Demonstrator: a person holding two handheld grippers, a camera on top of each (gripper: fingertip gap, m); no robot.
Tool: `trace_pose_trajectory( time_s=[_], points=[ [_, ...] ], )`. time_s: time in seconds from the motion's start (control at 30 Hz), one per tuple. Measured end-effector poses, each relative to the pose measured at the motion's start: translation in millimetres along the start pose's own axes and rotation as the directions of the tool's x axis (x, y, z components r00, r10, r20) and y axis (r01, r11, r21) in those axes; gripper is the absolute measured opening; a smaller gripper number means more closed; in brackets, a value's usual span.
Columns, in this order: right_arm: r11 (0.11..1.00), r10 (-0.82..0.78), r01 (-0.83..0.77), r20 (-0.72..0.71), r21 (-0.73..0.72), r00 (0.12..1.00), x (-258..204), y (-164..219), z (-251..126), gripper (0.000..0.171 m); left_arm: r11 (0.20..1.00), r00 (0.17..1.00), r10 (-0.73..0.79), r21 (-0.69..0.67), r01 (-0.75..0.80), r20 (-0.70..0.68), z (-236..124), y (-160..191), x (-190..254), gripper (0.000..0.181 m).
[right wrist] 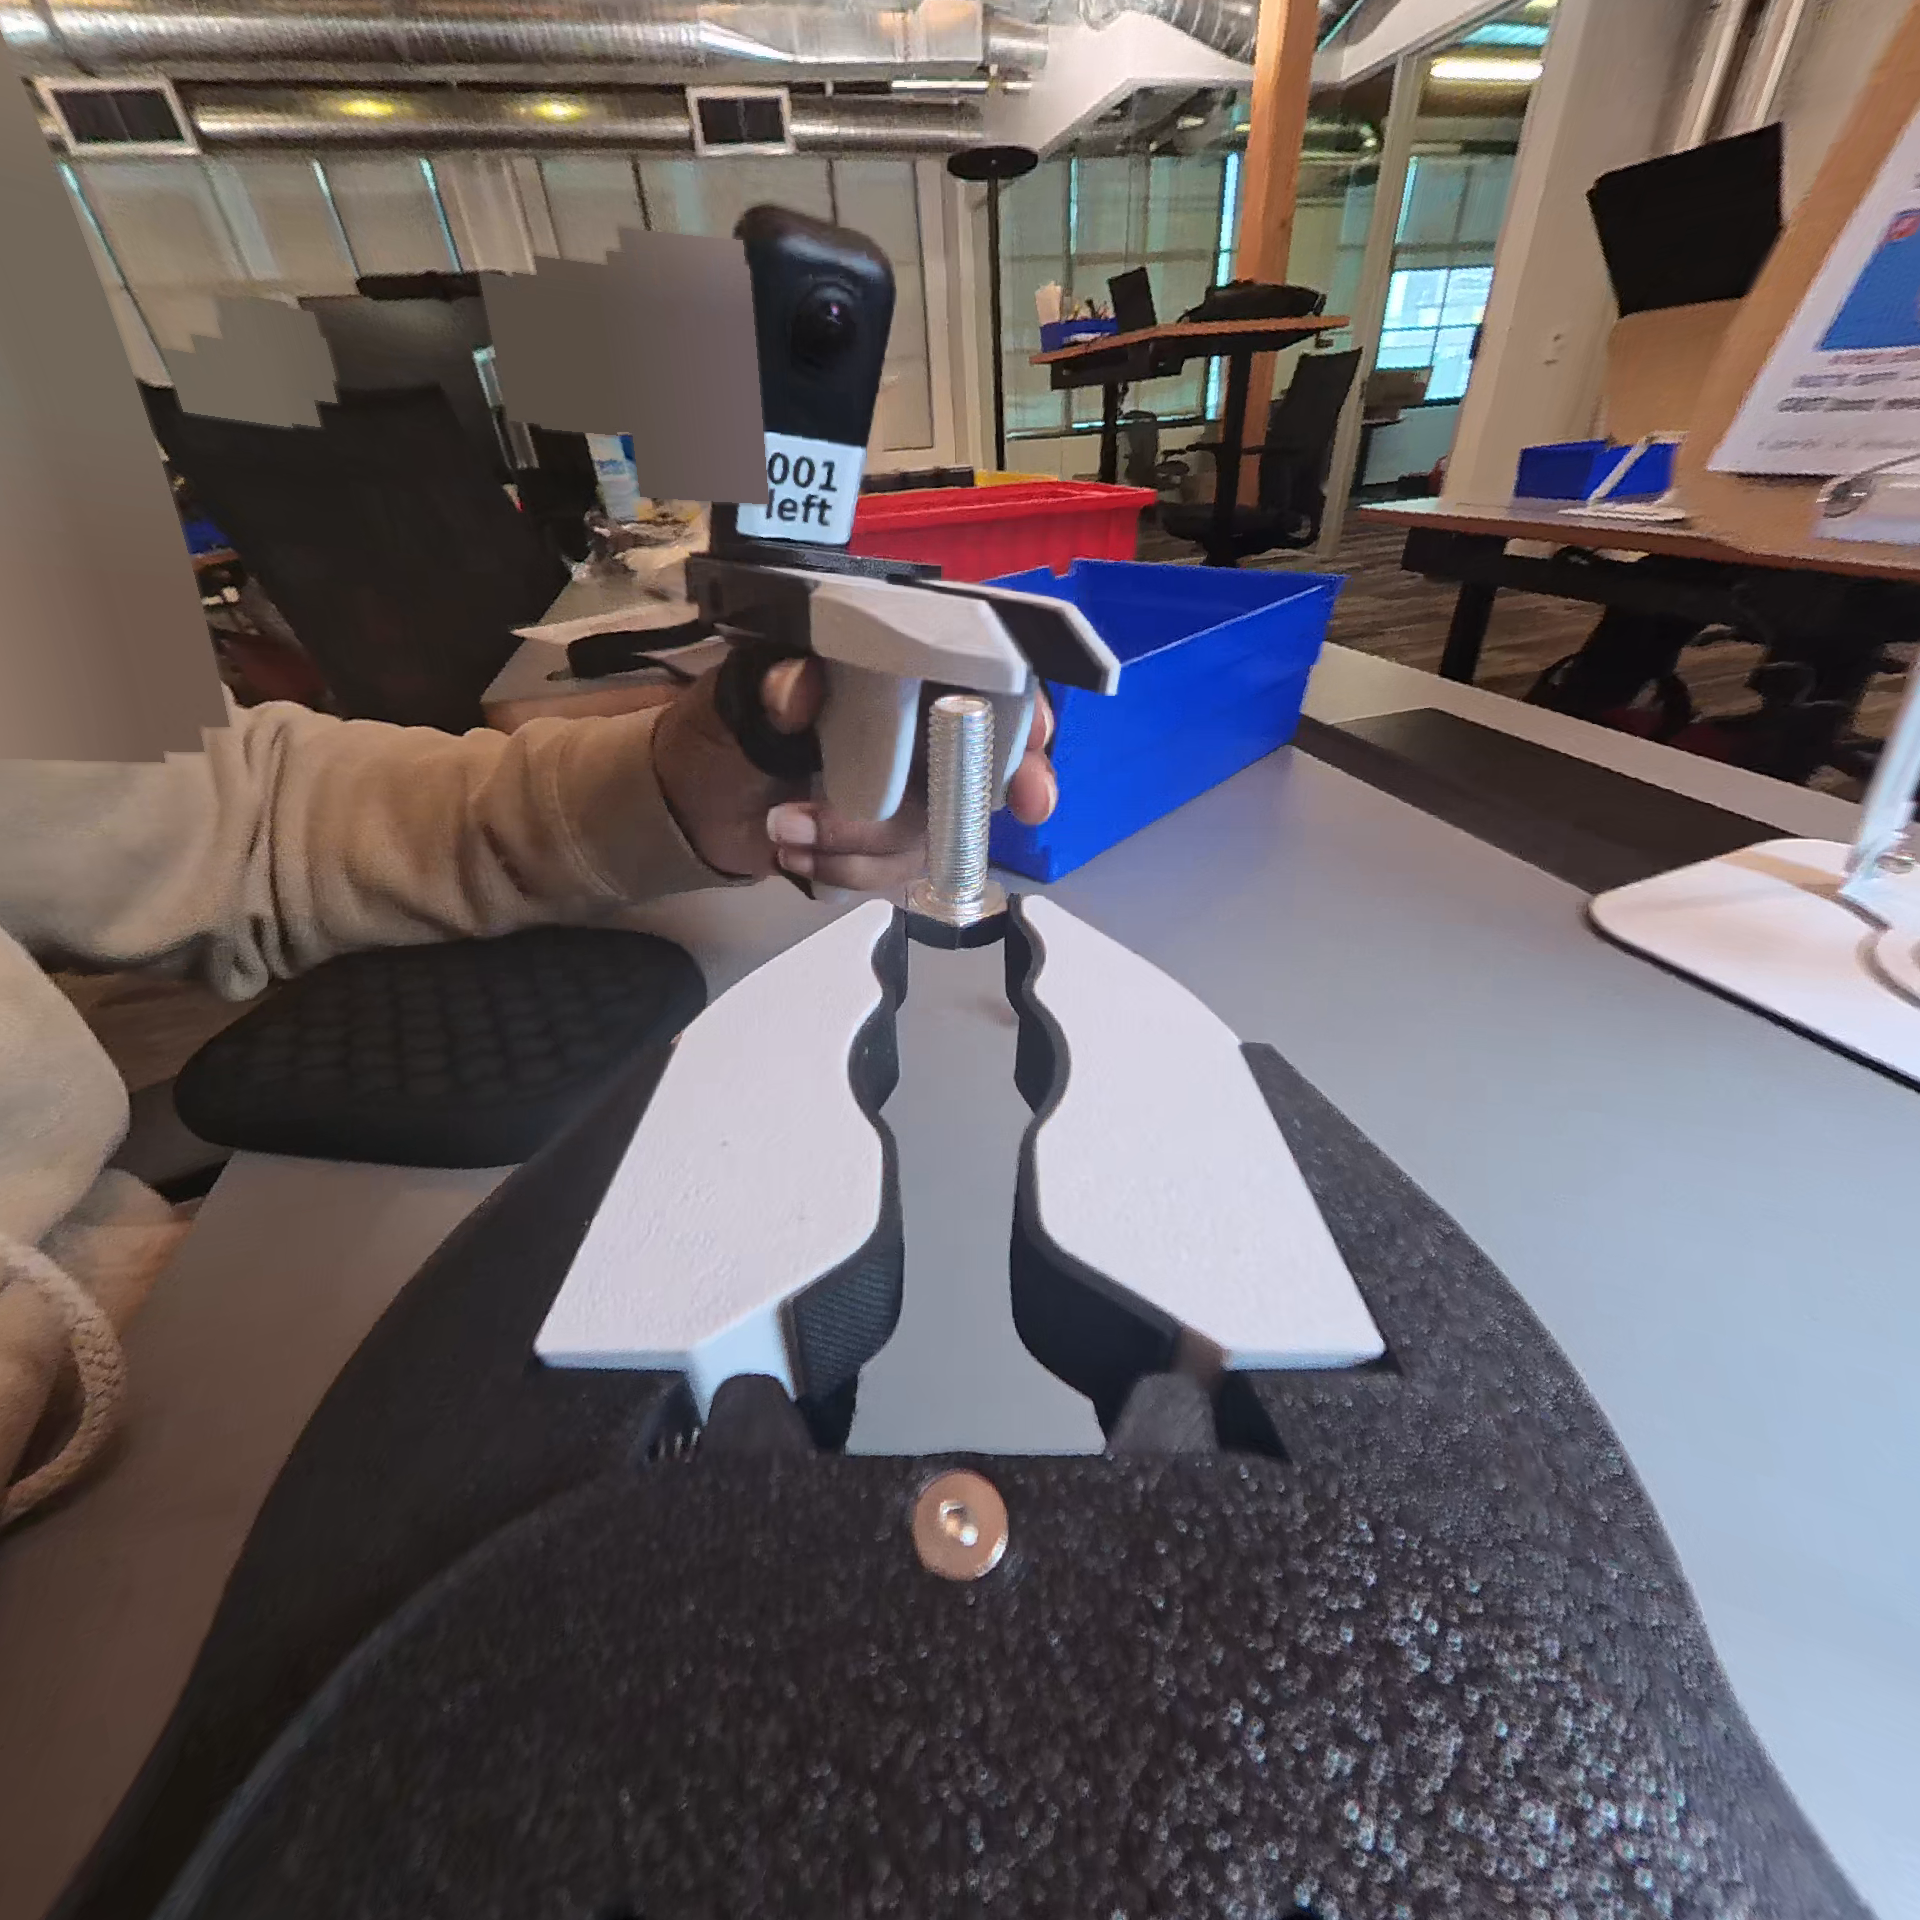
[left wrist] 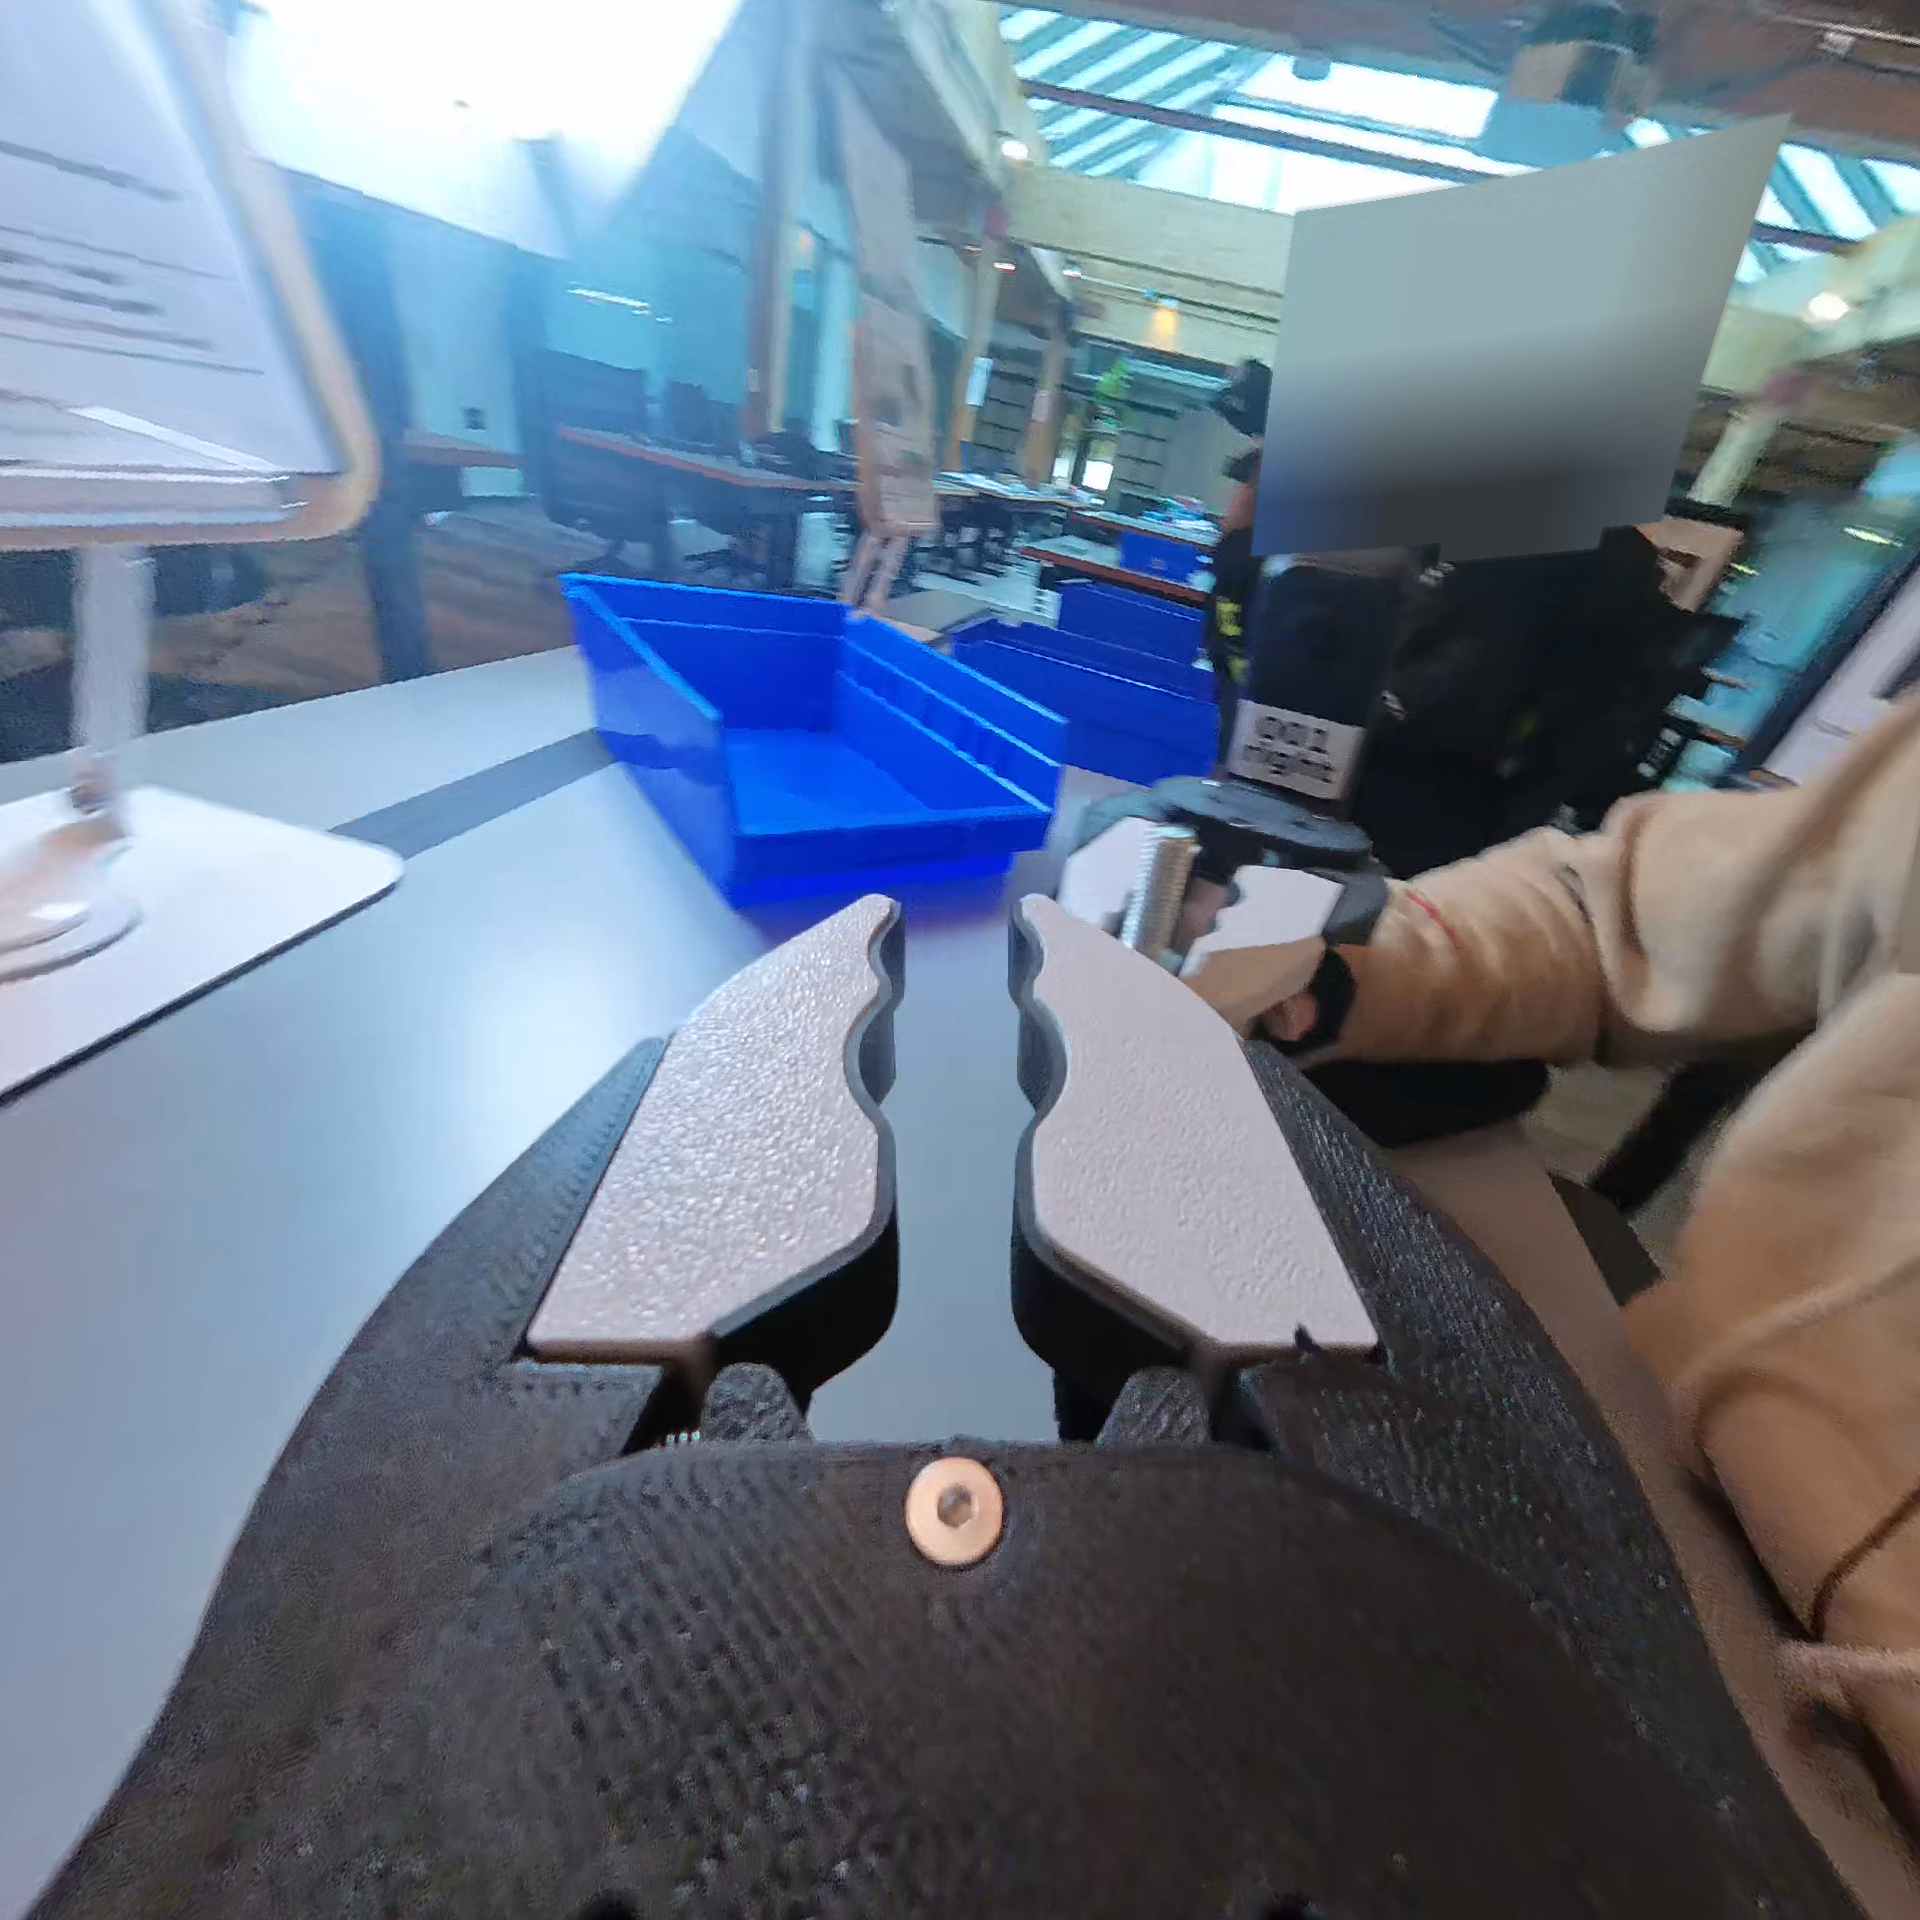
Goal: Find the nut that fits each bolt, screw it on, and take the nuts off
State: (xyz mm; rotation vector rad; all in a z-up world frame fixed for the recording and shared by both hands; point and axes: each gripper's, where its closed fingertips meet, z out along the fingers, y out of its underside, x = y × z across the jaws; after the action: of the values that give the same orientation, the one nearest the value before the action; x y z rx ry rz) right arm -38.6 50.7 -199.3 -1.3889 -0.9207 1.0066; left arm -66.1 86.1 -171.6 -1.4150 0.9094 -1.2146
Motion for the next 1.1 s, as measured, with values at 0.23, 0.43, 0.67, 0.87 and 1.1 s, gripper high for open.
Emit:
trace_pose_trajectory(
  time_s=[0.23,0.43,0.67,0.87,1.1],
  points=[
    [0.999,0.018,-0.02,-0.053,-0.038,0.998,15.0,7.8,-2.7,0.018,0.991,0.921,0.106,-0.113,-0.068,0.375,-39.9,-9.5,-66.7,0.023],
    [0.998,0.019,-0.021,-0.046,-0.061,0.999,14.9,12.2,-2.1,0.018,0.961,0.807,0.252,-0.236,-0.145,0.534,-110.1,-44.4,-75.1,0.023],
    [0.996,0.041,-0.045,-0.048,-0.08,0.998,16.1,16.1,-1.2,0.018,0.84,0.769,0.306,-0.539,0.06,0.561,-224.7,30.3,-25.0,0.032],
    [0.989,0.093,-0.096,-0.029,-0.116,0.995,14.0,27.0,5.0,0.018,0.779,0.61,0.167,-0.483,0.4,0.774,-338.3,127.4,-14.0,0.045],
    [0.988,0.075,-0.079,-0.039,-0.131,0.996,10.2,29.3,6.9,0.018,0.811,0.572,0.144,-0.427,0.399,0.808,-353.0,137.0,-30.3,0.039]
  ],
)
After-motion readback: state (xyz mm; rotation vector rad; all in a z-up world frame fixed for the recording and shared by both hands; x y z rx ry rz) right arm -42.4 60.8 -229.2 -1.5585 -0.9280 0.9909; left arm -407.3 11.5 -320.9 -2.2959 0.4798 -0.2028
